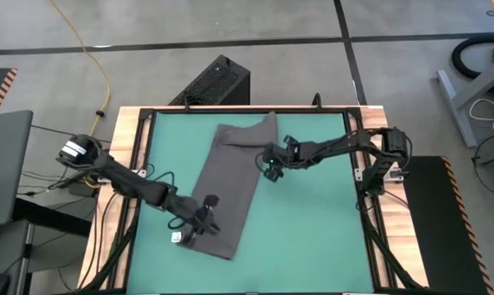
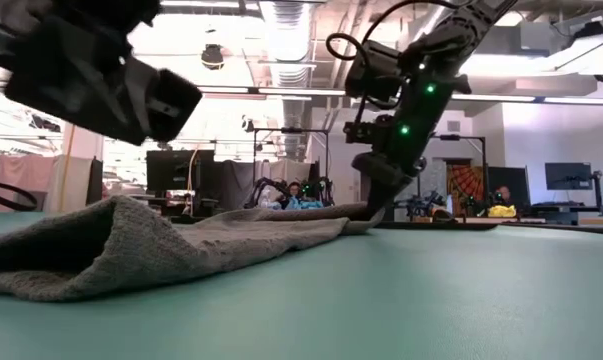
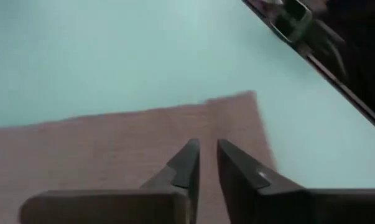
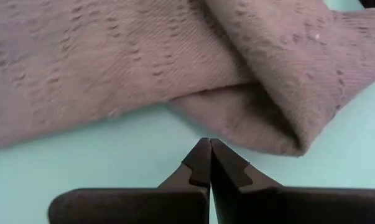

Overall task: Roll towel
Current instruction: Fold the gray towel

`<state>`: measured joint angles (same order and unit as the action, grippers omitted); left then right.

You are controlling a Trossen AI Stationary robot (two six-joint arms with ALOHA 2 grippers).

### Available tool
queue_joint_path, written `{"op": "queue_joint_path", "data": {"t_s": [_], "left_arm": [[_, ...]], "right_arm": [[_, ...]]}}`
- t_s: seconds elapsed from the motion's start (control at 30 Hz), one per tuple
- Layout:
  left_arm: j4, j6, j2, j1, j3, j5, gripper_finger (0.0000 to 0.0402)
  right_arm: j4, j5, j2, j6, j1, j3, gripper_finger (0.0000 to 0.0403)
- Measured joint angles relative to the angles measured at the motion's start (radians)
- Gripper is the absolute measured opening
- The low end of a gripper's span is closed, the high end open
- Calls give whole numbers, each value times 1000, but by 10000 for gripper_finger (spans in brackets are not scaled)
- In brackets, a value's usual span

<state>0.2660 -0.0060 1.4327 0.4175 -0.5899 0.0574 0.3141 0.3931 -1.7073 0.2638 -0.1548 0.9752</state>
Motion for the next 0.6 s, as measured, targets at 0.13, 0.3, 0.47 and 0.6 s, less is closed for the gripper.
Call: {"op": "queue_joint_path", "data": {"t_s": [0.13, 0.3, 0.47, 0.6], "left_arm": [[-237, 47, 33, 64, -158, -74, 100], [-446, 45, 117, 97, -299, -104, 152], [-441, 42, 159, 65, -323, 18, 166], [-420, 26, 159, 56, -323, 52, 158]], "right_arm": [[-13, 0, 0, 0, -6, 0, 24], [-20, 0, 0, 19, 29, 0, 24], [-45, 0, 0, 37, 111, 0, 24], [-41, 3, 0, 120, 189, 1, 24]]}}
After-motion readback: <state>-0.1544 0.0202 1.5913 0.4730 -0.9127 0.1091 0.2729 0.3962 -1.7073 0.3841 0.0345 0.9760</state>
